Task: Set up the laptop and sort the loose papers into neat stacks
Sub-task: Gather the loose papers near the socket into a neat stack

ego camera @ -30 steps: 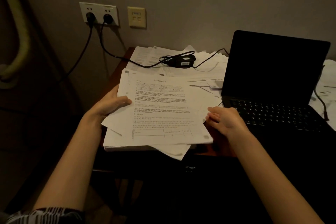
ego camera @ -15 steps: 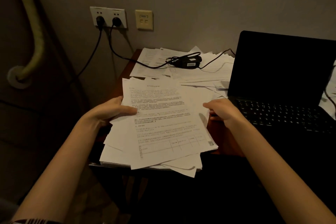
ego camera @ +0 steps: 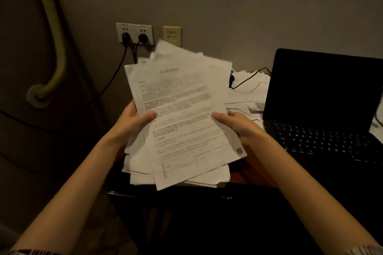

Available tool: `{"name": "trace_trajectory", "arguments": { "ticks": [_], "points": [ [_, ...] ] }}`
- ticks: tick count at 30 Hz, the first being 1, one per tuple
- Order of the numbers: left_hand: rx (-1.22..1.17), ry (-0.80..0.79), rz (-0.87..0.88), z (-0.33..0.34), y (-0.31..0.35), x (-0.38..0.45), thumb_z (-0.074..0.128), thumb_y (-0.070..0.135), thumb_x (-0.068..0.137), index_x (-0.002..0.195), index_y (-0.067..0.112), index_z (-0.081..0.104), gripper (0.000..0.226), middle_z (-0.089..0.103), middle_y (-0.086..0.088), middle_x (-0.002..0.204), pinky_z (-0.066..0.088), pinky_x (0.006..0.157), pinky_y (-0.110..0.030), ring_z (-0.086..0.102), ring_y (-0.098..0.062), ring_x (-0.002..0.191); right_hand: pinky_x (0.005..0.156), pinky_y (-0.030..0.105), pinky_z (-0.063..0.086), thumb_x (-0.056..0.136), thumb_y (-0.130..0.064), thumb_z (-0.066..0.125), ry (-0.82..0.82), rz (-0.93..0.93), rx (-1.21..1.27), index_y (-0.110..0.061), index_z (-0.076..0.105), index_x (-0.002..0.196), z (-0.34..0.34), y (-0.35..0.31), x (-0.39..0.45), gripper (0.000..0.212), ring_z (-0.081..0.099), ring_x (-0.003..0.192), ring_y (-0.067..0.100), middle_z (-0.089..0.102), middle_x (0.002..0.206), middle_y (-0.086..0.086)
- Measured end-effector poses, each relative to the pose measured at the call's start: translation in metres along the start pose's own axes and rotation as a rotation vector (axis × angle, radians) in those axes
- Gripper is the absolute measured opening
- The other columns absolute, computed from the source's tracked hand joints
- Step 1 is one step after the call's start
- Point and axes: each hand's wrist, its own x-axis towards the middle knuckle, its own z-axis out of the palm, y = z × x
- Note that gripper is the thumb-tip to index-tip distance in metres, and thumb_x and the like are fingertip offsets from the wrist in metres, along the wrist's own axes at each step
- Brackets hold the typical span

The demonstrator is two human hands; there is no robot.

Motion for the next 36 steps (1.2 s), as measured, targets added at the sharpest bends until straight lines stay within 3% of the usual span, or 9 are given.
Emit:
{"name": "trace_trajectory", "arguments": {
  "ticks": [2, 5, 9, 16, 19, 23, 29, 33, 36],
  "points": [
    [0.024, 0.038, 0.157, 0.007, 0.021, 0.005, 0.065, -0.002, 0.081, 0.127, 0.018, 0.044, 0.054, 0.065, -0.004, 0.119, 0.056, 0.081, -0.03, 0.065, -0.018, 0.108, 0.074, 0.029, 0.057, 0.086, -0.025, 0.068, -0.071, -0.169, 0.0, -0.016, 0.066, 0.104, 0.003, -0.024, -0.008, 0.021, 0.071, 0.087, 0.015, 0.074, 0.098, 0.003],
    [0.122, 0.159, 0.356, 0.022, 0.057, 0.02, 0.068, 0.004, 0.083, 0.116, 0.026, 0.044, 0.046, 0.061, 0.005, 0.114, 0.055, 0.08, -0.023, 0.065, -0.004, 0.102, 0.065, 0.015, 0.053, 0.088, -0.015, 0.065, 0.058, -0.493, -0.039, -0.021, 0.063, 0.1, 0.006, -0.07, -0.014, 0.013, 0.067, 0.08, 0.0, 0.069, 0.092, -0.009],
    [0.224, 0.251, 0.537, 0.033, 0.085, 0.036, 0.064, 0.021, 0.086, 0.119, 0.012, 0.054, 0.036, 0.063, 0.01, 0.108, 0.051, 0.08, -0.016, 0.062, 0.003, 0.1, 0.067, 0.024, 0.052, 0.087, -0.017, 0.068, 0.224, -0.69, -0.115, -0.008, 0.067, 0.098, 0.004, -0.108, -0.01, 0.014, 0.066, 0.081, 0.008, 0.069, 0.089, 0.001],
    [0.217, 0.364, 0.484, 0.043, 0.1, 0.051, 0.071, 0.036, 0.075, 0.099, 0.026, 0.059, 0.029, 0.067, 0.006, 0.1, 0.055, 0.081, -0.035, 0.065, -0.013, 0.096, 0.091, 0.046, 0.051, 0.08, -0.032, 0.074, 0.249, -0.57, -0.082, -0.024, 0.067, 0.099, 0.008, -0.096, 0.015, 0.022, 0.064, 0.1, 0.024, 0.07, 0.105, 0.005],
    [0.24, 0.379, 0.46, 0.042, 0.109, 0.062, 0.072, 0.026, 0.081, 0.112, 0.016, 0.058, 0.035, 0.067, 0.0, 0.105, 0.055, 0.086, -0.04, 0.064, -0.017, 0.1, 0.089, 0.043, 0.053, 0.087, -0.023, 0.068, 0.234, -0.574, 0.005, -0.018, 0.065, 0.102, 0.007, -0.105, 0.017, 0.016, 0.065, 0.095, 0.019, 0.07, 0.1, 0.003],
    [0.259, 0.418, 0.454, 0.038, 0.119, 0.067, 0.076, 0.03, 0.077, 0.114, 0.018, 0.054, 0.044, 0.064, 0.008, 0.1, 0.054, 0.075, -0.026, 0.062, -0.005, 0.091, 0.075, 0.026, 0.057, 0.085, -0.017, 0.069, 0.238, -0.627, 0.188, -0.014, 0.054, 0.117, 0.002, -0.115, 0.019, 0.036, 0.065, 0.09, 0.009, 0.066, 0.104, 0.002],
    [0.147, 0.439, 0.359, 0.042, 0.111, 0.073, 0.069, 0.035, 0.084, 0.11, 0.017, 0.055, 0.035, 0.066, -0.006, 0.106, 0.055, 0.083, -0.036, 0.065, -0.019, 0.095, 0.095, 0.037, 0.05, 0.089, -0.028, 0.064, 0.316, -0.646, 0.21, -0.016, 0.041, 0.131, 0.011, -0.114, 0.026, 0.049, 0.058, 0.11, 0.016, 0.059, 0.121, 0.002],
    [0.162, 0.415, 0.323, 0.049, 0.121, 0.077, 0.067, 0.073, 0.061, 0.115, 0.018, 0.058, 0.077, 0.065, -0.007, 0.116, 0.052, 0.093, -0.046, 0.063, -0.023, 0.105, 0.095, 0.035, 0.049, 0.085, -0.028, 0.069, 0.198, -0.683, 0.075, -0.02, 0.033, 0.138, 0.009, -0.132, 0.024, 0.065, 0.055, 0.112, 0.016, 0.056, 0.124, 0.001],
    [0.189, 0.488, 0.34, 0.043, 0.122, 0.079, 0.061, 0.066, 0.075, 0.106, 0.018, 0.057, 0.057, 0.065, -0.007, 0.107, 0.053, 0.09, -0.045, 0.063, -0.023, 0.098, 0.095, 0.038, 0.049, 0.082, -0.024, 0.072, 0.149, -0.596, 0.086, -0.018, 0.028, 0.142, 0.003, -0.115, 0.033, 0.076, 0.055, 0.115, 0.018, 0.055, 0.127, 0.002]
  ]
}}
